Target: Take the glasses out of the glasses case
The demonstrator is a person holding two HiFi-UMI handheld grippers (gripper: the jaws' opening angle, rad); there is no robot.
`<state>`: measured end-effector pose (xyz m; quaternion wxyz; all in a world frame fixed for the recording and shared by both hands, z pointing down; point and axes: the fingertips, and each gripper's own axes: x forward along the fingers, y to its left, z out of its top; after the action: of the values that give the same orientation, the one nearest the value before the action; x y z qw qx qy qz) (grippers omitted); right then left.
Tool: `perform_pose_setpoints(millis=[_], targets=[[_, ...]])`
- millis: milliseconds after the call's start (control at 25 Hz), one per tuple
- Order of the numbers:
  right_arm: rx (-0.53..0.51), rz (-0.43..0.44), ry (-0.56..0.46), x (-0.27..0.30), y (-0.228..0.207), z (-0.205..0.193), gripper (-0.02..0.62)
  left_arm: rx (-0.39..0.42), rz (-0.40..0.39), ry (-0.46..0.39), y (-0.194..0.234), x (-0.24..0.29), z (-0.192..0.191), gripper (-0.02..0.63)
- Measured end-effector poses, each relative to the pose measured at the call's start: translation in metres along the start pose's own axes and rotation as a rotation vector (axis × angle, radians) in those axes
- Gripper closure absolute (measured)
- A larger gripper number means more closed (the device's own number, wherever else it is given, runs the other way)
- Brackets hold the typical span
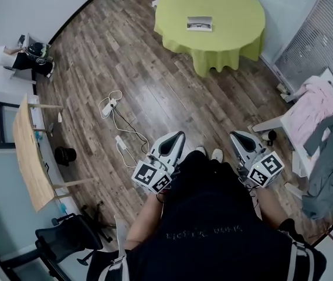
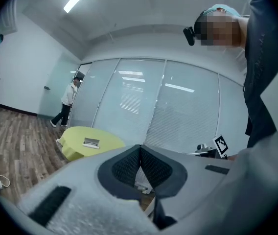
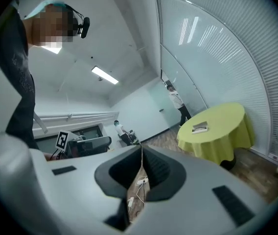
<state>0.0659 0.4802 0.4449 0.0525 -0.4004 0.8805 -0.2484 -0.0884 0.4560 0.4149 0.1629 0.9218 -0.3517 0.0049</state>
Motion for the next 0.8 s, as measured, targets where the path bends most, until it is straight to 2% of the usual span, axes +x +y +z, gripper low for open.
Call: perform_pose_setpoints(millis=[400,600,800], targets=[[0.031,-0.028,0.007,-0.003,-0.030,0.005,0.563,0.012,-0.004,0.017,0.012,0.029,-0.006,0.589],[0.023,-0.039,0.021,0.014,-0.044,0.013,0.563,-0.016,-0.008,-0.002,0.035,0.049,0.000,0.589],[0.024,-0.035,0.041,0.043,-0.056,0.024,0.563,0.017,-0.024,0.019,0.059,0.071,0.010,0.589]])
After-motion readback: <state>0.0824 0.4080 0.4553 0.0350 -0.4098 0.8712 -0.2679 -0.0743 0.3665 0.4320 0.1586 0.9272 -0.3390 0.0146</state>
